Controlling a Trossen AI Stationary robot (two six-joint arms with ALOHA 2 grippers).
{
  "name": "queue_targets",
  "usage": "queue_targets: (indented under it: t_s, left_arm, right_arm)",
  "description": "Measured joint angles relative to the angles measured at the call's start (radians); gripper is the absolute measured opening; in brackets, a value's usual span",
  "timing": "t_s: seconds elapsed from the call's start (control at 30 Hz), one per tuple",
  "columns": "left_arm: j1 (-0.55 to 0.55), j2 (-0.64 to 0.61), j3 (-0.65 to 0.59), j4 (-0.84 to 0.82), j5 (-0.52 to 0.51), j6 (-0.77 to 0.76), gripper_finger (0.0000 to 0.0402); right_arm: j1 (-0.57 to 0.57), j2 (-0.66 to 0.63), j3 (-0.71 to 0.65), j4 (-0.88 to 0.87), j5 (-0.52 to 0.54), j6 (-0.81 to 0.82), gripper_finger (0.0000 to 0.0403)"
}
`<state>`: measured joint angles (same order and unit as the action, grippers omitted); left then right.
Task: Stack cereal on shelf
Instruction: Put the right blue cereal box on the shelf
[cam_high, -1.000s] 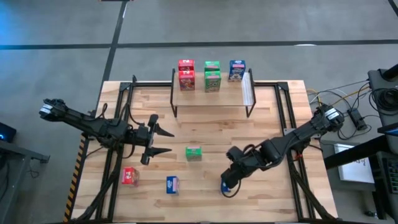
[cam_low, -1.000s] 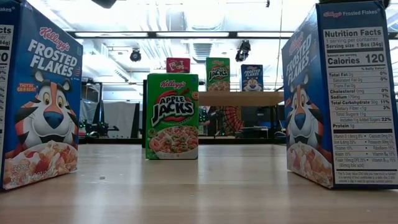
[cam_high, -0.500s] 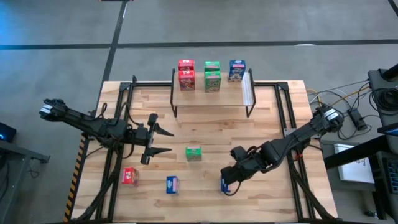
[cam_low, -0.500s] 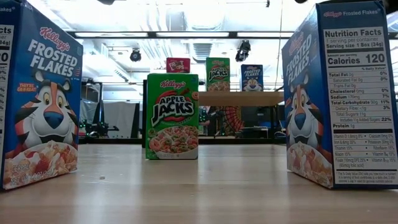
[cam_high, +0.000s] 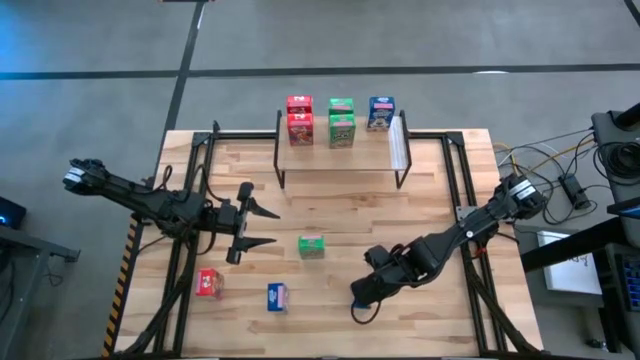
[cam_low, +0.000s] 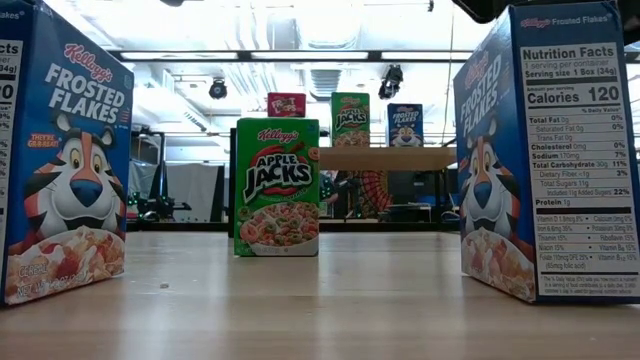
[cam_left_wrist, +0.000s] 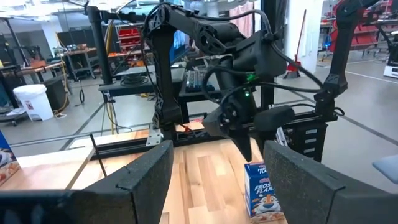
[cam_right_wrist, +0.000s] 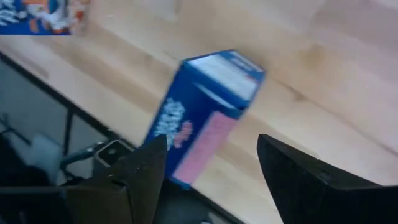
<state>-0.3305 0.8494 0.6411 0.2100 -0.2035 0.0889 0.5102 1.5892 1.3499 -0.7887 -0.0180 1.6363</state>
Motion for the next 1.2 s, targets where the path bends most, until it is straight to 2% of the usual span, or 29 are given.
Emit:
queue_targets:
  t_s: [0.13,0.4,0.67,0.87,1.03,1.2]
  left_arm:
    - [0.0,0.003,0.0,0.0,0.0,-0.003,0.0235]
    - [0.0,0.004,0.0,0.0,0.0,-0.004,0.0235]
    - [0.0,0.005,0.0,0.0,0.0,-0.012,0.0235]
    - [0.0,0.006,0.0,0.0,0.0,-0.012,0.0235]
    - [0.0,0.006,-0.001,0.0,0.0,-0.012,0.0235]
    - [0.0,0.007,-0.002,-0.001,0.0,-0.02,0.0235]
  right_arm:
    - [-0.006,0.002,0.001,0.054,0.018,0.001,0.0242]
    - [-0.015,0.035,0.0,0.036,0.018,-0.034,0.0239]
    - [-0.062,0.038,0.002,-0.008,-0.039,-0.291,0.0235]
    - [-0.093,-0.001,0.043,-0.175,-0.048,-0.45,0.0235]
    - [-0.092,-0.005,0.127,-0.26,-0.001,-0.463,0.0235]
    - [-0.079,-0.004,0.182,-0.254,0.003,-0.341,0.0235]
